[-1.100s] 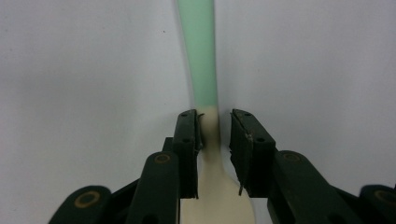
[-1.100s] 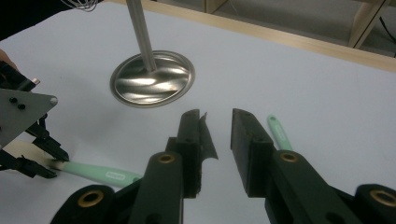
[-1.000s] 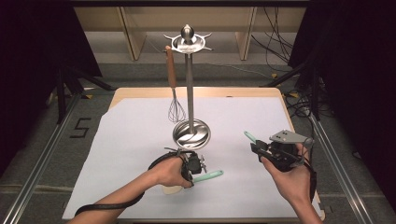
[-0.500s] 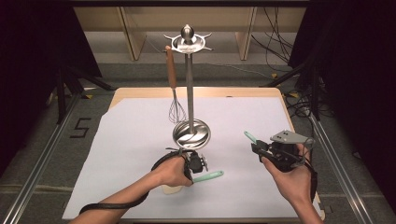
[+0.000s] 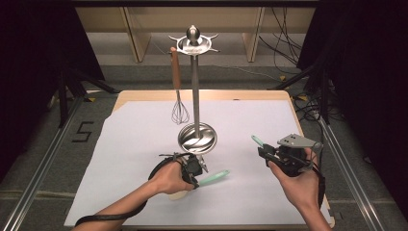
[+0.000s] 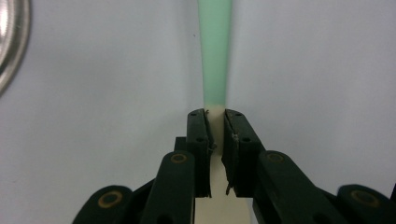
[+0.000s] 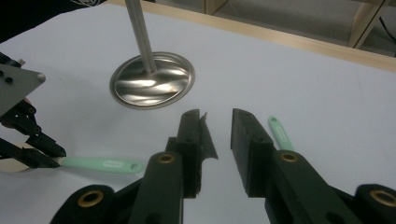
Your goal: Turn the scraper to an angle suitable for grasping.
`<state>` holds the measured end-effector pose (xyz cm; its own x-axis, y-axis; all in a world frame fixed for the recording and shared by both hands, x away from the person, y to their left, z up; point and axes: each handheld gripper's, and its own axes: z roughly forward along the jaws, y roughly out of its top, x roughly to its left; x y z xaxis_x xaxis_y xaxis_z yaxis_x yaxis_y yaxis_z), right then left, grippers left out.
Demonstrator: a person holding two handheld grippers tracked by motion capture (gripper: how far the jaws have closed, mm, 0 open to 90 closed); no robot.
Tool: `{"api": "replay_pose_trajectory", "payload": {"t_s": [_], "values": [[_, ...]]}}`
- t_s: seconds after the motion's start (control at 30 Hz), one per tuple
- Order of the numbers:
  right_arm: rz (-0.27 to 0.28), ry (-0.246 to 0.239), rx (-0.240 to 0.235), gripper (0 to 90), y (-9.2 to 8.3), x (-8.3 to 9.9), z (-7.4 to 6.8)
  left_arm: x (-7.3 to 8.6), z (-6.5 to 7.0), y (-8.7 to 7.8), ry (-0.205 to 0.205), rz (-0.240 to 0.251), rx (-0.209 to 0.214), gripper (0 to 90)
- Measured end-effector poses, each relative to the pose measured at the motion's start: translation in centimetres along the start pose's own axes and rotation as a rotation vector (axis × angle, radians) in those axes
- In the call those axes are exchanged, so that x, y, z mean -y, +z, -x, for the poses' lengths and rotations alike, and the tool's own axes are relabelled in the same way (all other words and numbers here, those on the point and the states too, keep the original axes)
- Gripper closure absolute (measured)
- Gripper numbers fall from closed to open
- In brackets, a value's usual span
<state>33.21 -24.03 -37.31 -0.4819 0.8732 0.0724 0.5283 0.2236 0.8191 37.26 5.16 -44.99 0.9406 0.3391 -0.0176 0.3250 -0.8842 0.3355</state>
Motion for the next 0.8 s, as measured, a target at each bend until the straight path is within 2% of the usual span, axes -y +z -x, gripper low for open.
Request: {"api": "replay_pose_trajectory", "payload": {"t_s": [0.1,0.17,0.2,0.27,0.3,0.33,0.37,0.4,0.43,0.47,0.5,0.53,0.57,0.6,0.63,0.67,0.7,0.73,0.77,0.8], "values": [[0.035,0.008,0.007,73.2,0.2,0.0,-0.2,0.1,0.0,-0.6,-0.036,0.064,-0.011,80.6],[0.006,0.006,-0.001,73.0,0.0,-0.1,-0.2,0.1,0.0,-1.2,-0.044,0.109,-0.024,80.6],[0.010,0.002,-0.006,72.8,0.0,-0.1,-0.2,0.2,0.1,-1.4,-0.083,0.159,-0.029,80.6],[0.021,0.000,-0.013,72.4,0.1,-0.1,-0.2,0.2,0.1,-2.1,-0.087,0.204,-0.043,80.6],[0.026,-0.009,-0.018,72.0,0.2,-0.1,-0.2,0.1,0.2,-2.5,-0.095,0.243,-0.060,80.6],[0.047,-0.008,-0.012,71.2,0.2,-0.2,-0.3,0.1,0.2,-2.9,-0.074,0.260,-0.076,80.6],[0.038,0.026,-0.016,70.8,0.2,-0.2,-0.6,0.0,0.3,-3.2,-0.089,0.284,-0.078,80.6],[0.047,0.028,-0.019,70.4,0.2,-0.2,-0.8,0.0,0.4,-3.5,-0.095,0.315,-0.094,80.6],[0.057,-0.007,-0.024,70.0,0.3,-0.4,-0.6,-0.1,0.4,-3.9,-0.097,0.345,-0.109,80.6],[0.047,0.033,-0.039,69.2,0.2,-0.5,-1.1,-0.2,0.5,-4.1,-0.102,0.370,-0.121,80.6],[0.058,0.027,-0.049,68.7,0.2,-0.6,-1.2,-0.3,0.4,-4.4,-0.092,0.376,-0.125,80.6],[0.063,0.013,-0.048,68.6,0.2,-0.7,-1.2,-0.4,0.6,-4.6,-0.105,0.407,-0.138,80.6],[0.067,0.032,-0.054,68.5,0.3,-0.8,-1.6,-0.4,1.2,-4.7,-0.168,0.429,-0.128,80.6],[0.073,0.038,-0.061,68.0,0.3,-1.0,-1.8,-0.6,0.8,-4.9,-0.110,0.458,-0.142,80.5],[0.090,0.039,-0.074,67.4,0.5,-1.1,-1.9,-0.7,0.8,-5.1,-0.106,0.465,-0.161,80.6],[0.097,0.045,-0.087,67.1,0.6,-1.3,-2.2,-0.8,1.0,-5.2,-0.103,0.482,-0.165,80.5],[0.106,0.030,-0.101,66.8,0.8,-1.5,-2.2,-0.9,1.1,-5.4,-0.106,0.502,-0.171,80.5],[0.113,0.042,-0.095,66.4,0.8,-1.8,-2.7,-1.0,1.2,-5.4,-0.108,0.515,-0.178,80.5],[0.116,0.043,-0.118,65.8,1.0,-1.9,-2.8,-1.2,1.4,-5.5,-0.116,0.536,-0.176,80.5],[0.118,0.049,-0.122,65.2,1.1,-2.2,-3.1,-1.2,1.4,-5.6,-0.113,0.544,-0.181,80.5]]}}
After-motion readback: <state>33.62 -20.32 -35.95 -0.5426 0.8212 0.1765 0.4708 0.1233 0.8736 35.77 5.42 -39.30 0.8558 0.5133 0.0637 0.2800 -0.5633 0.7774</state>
